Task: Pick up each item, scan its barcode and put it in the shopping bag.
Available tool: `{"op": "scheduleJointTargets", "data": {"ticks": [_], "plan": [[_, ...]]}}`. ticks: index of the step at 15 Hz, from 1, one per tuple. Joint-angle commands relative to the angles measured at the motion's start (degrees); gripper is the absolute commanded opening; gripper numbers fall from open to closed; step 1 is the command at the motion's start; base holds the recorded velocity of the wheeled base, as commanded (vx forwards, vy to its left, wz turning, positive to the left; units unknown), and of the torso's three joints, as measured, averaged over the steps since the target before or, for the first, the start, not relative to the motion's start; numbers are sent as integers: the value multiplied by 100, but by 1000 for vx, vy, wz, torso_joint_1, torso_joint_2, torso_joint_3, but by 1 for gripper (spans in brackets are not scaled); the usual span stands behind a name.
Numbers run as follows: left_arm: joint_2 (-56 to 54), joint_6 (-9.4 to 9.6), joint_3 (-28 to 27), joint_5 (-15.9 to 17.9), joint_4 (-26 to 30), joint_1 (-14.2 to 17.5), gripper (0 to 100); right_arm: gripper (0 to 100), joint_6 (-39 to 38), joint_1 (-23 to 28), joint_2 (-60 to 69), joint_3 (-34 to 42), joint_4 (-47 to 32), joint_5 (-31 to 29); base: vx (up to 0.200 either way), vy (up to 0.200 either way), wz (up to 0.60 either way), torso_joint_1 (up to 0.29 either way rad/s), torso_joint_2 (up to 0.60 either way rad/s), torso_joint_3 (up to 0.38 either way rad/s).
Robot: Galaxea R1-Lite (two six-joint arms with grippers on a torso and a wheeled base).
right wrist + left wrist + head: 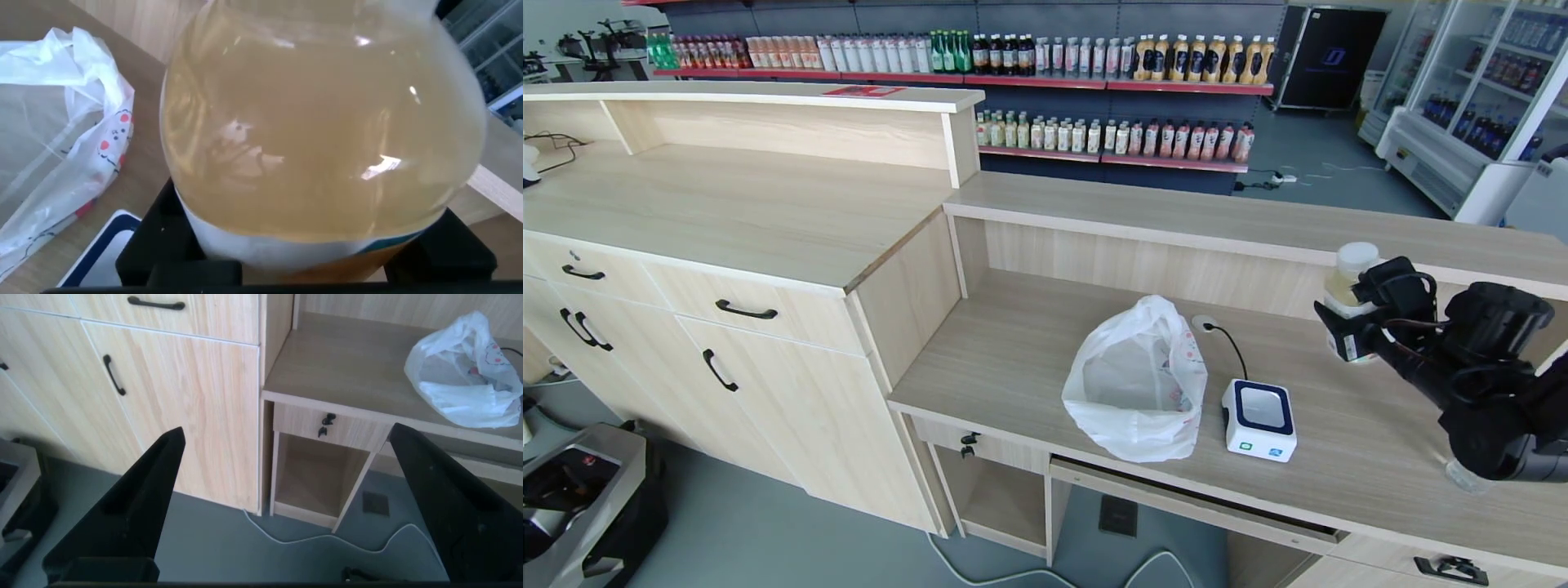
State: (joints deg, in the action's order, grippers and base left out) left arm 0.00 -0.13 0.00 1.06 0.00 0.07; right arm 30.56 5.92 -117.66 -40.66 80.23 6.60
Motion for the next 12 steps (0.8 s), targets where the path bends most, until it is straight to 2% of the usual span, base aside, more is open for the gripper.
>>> {"op": "scheduleJointTargets", "data": {"ticks": [1,3,5,8,9,10,12], "plan": [[0,-4,0,-1,0,1,100,0,-15,-118,622,242,-156,-53,0,0,0,0,0,0],[9,-4,0,-1,0,1,100,0,-15,-144,824,260,-490,-62,0,0,0,0,0,0],[9,-4,0,-1,0,1,100,0,-42,-258,842,383,-332,-123,0,0,600,0,2,0],[9,-4,0,-1,0,1,100,0,-270,-821,349,260,142,-950,0,0,600,2,1,2],[9,-4,0,-1,0,1,100,0,-543,-997,156,207,380,-1029,0,0,600,12,2,-2],[9,-4,0,-1,0,1,100,0,-1219,-1190,-169,31,441,-985,0,0,0,0,0,0],[9,-4,0,-1,0,1,100,0,-1553,-1357,-776,-303,450,-985,0,0,0,0,0,0]]}}
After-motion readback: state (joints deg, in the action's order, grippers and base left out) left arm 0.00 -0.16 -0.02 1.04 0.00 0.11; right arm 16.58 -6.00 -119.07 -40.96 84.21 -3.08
